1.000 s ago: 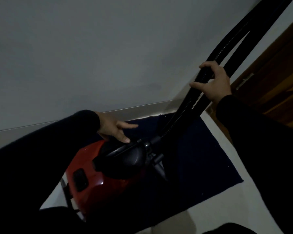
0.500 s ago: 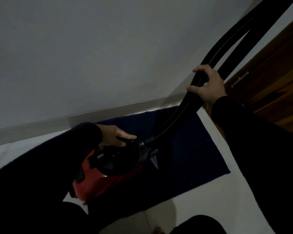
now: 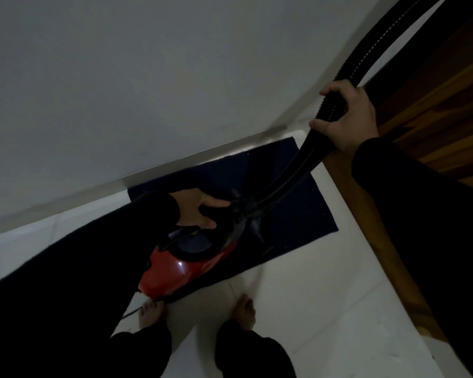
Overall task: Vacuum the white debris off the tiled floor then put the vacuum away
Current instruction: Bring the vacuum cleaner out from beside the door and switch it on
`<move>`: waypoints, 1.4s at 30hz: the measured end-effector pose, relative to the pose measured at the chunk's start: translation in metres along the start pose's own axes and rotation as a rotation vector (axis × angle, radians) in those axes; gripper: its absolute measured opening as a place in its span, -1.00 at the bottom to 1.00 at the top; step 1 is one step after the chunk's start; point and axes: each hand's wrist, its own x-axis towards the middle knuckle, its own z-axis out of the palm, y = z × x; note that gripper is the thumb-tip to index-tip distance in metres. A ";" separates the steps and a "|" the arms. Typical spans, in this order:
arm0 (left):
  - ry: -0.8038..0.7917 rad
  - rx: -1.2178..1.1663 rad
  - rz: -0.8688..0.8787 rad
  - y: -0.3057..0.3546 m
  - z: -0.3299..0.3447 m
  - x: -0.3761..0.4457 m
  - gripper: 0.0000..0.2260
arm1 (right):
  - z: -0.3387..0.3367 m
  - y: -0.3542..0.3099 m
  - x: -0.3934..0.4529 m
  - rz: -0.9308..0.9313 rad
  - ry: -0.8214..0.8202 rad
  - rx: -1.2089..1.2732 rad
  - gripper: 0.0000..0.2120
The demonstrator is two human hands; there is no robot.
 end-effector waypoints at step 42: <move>0.123 0.189 -0.009 -0.019 0.383 -0.465 -0.56 | -0.041 -0.172 -0.618 -0.173 -0.325 -0.391 -0.63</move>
